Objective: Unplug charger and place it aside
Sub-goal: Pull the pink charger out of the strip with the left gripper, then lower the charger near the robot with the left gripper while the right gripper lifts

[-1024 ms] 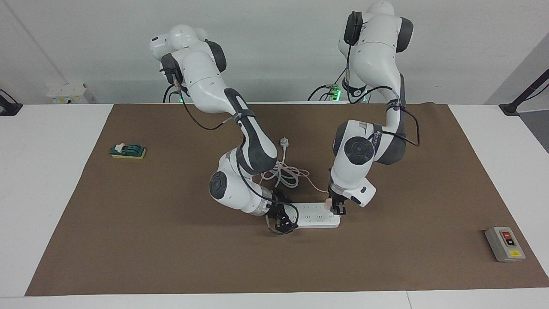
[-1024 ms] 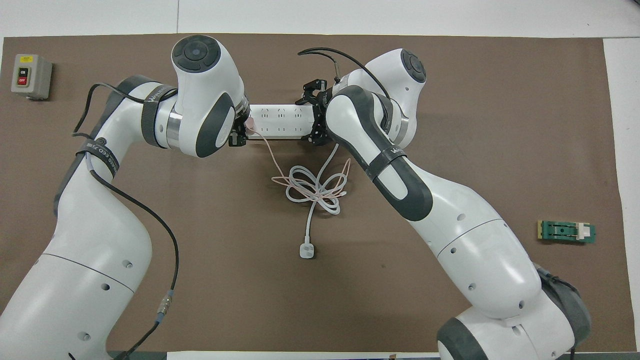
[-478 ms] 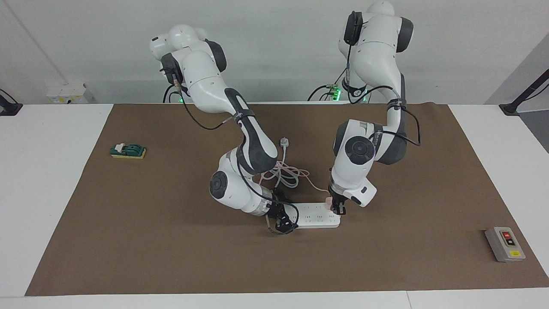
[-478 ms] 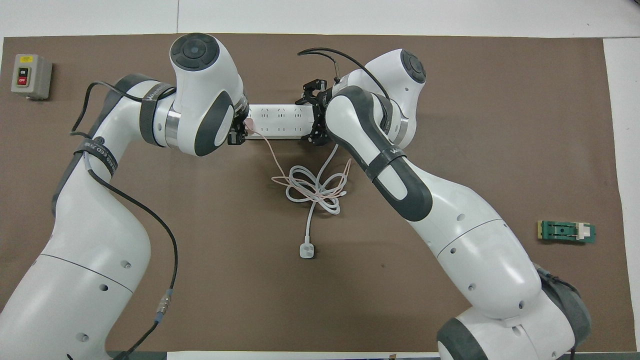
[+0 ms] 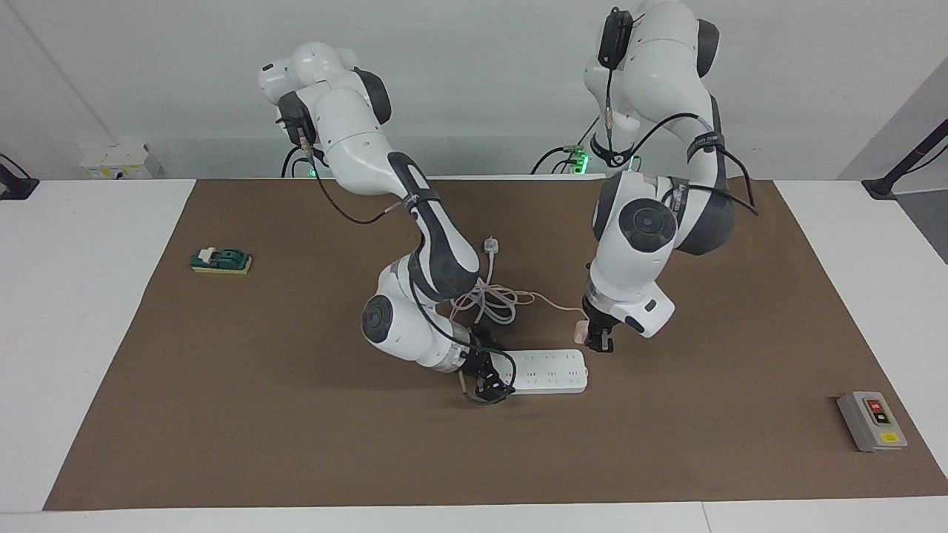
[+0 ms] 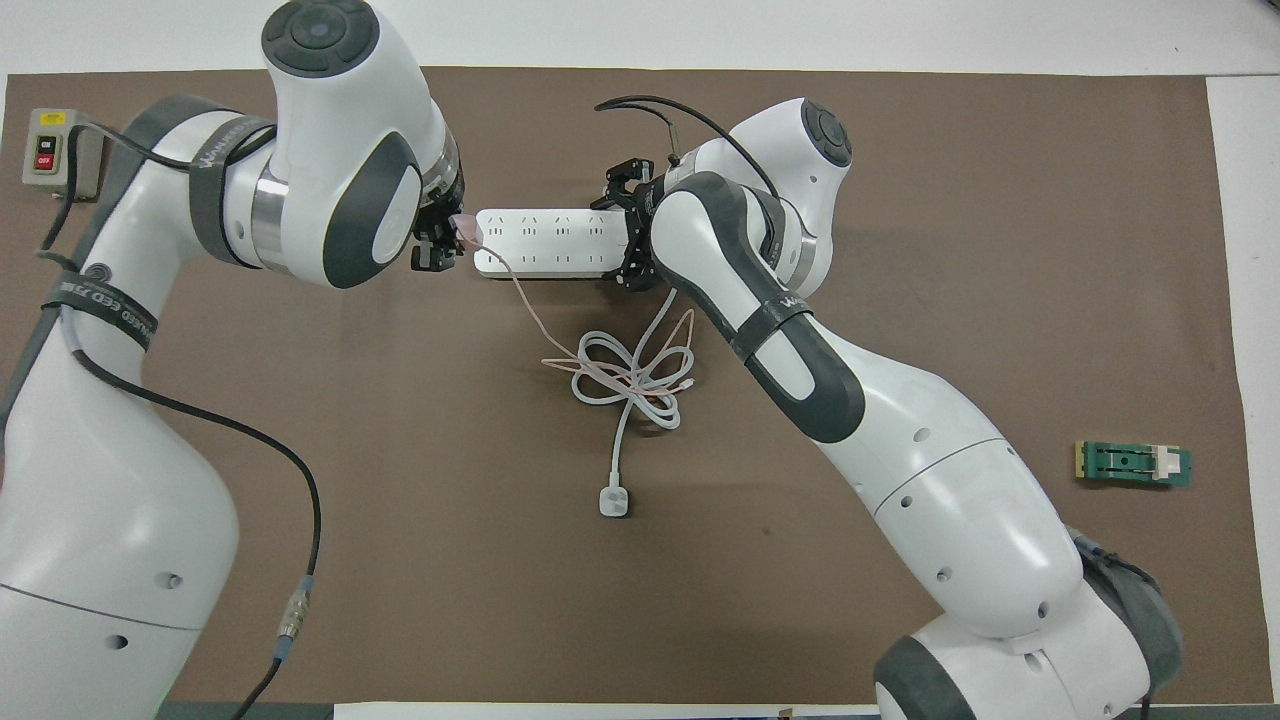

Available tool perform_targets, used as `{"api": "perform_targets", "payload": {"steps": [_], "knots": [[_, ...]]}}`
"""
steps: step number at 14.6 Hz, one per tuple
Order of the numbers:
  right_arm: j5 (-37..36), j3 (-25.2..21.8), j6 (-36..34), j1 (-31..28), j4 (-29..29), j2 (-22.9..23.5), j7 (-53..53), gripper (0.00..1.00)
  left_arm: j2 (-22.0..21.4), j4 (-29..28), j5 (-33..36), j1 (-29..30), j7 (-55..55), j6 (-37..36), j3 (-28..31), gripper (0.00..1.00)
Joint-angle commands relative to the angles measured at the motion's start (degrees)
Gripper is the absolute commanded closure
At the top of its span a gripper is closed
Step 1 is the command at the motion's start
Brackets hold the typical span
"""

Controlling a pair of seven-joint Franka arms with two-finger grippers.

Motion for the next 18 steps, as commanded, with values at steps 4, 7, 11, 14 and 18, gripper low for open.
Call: {"api": "perform_targets", "payload": {"steps": [4,7,11,14,18], "knots": [[-1.27,0.25,3.65,0.75,-0.33,1.30,-1.52,0.00,-8.95,-4.78,0.32,5.85,43.86,-8.73,-0.01,1.00],[-1.36,0.25,3.12,0.66,-0.24,1.04,-1.43,0.00,-16.15,-14.43,0.33,12.09,68.57,-8.29,-0.01,1.00],[-1.27,0.25,1.37,0.14,-0.24,-0.28,-1.25,0.00,-21.88,-25.61,0.33,18.70,94.72,-7.76,-0.10,1.00],[-1.36,0.08,-1.27,-0.39,-0.33,-2.12,-1.08,0.00,-28.81,-38.33,0.33,19.93,100.98,-4.80,-0.10,1.00],[-1.71,-2.90,-5.22,-1.27,-2.52,-7.30,-0.99,0.00,-33.22,-50.57,-3.00,22.22,109.16,0.22,-0.10,1.00]]}}
